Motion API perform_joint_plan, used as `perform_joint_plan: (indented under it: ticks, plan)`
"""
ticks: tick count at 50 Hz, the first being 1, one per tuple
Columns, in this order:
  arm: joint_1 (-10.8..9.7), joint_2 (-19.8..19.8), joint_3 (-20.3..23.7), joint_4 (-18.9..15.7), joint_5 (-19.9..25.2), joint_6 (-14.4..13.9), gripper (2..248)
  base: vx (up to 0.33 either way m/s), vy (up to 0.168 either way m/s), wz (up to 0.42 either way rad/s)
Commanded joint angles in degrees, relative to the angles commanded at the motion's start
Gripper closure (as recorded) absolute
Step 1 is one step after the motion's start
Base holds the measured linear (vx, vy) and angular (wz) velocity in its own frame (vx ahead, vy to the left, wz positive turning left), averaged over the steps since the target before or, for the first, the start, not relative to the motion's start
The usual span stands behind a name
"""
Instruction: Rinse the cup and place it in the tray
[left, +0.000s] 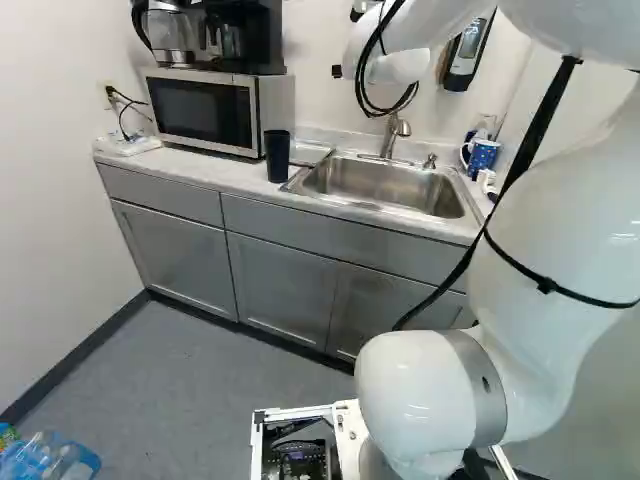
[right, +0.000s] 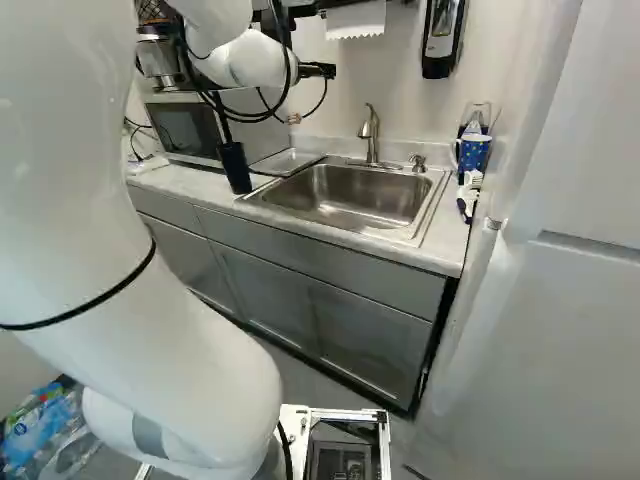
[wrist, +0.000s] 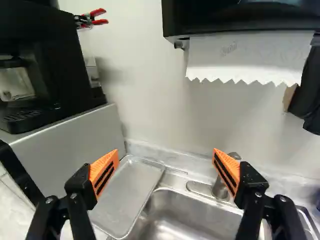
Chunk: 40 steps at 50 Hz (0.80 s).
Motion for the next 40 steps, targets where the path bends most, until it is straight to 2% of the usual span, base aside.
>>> perform_joint_plan:
  ticks: [40]
  plan:
    - [-3.7,-9.8,-10.2,0.0,-11.8,0.0,3,0.000,0.000,0.000]
